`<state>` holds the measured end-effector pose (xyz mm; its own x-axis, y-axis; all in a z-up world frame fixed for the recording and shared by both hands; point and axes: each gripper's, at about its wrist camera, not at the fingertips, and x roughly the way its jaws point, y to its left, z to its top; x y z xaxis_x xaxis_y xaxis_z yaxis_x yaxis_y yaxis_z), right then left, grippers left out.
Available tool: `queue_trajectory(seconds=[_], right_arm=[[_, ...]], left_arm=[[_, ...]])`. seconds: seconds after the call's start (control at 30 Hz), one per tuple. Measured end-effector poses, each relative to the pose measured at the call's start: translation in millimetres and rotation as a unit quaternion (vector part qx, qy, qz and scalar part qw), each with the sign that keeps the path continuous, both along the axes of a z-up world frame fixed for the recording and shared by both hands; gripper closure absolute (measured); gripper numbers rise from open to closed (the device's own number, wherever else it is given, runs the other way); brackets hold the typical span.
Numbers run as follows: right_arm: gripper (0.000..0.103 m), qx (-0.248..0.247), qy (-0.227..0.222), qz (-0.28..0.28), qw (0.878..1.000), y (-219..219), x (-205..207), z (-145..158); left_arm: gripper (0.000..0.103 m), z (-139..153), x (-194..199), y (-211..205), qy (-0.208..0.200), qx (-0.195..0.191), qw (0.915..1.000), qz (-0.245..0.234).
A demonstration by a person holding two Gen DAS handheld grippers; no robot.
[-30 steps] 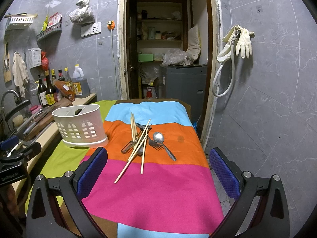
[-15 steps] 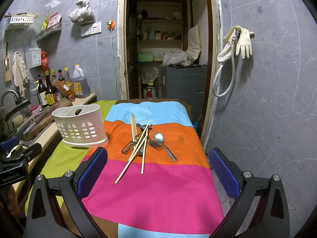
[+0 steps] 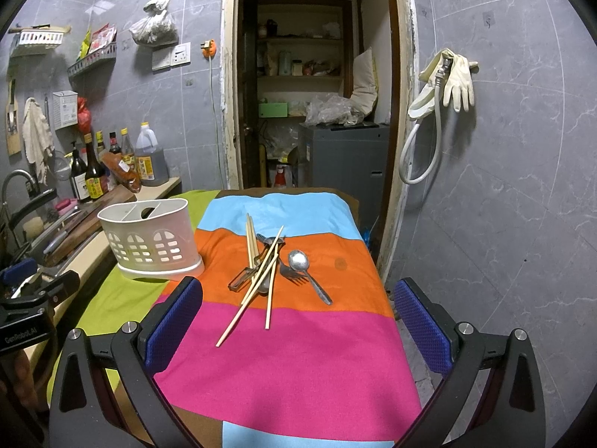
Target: Organize utensils
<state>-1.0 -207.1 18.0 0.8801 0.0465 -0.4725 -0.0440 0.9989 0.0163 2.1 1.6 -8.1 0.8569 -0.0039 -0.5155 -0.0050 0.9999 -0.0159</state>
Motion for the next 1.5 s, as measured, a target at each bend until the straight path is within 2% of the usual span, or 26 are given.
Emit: queue_trajectory(seconds=[0.87,1.13,1.5], right_arm=[[0.0,0.001,0.003,0.0,1.0,-1,2,0],[0.0,-0.006,0.013,-0.008,1.0,-3,12,-6],[0.0,-0.02,-0.001,-0.019,1.0,-12,24,4]], left_arm=[[0.001,0,1,-1,-0.001,0.004,1.0,0.0],[0.001,11,17,-10,-0.023,0.012,0.9996,-0.005],[0.001,25,39,-21,-0.04,0.001,0.9987,-0.033]])
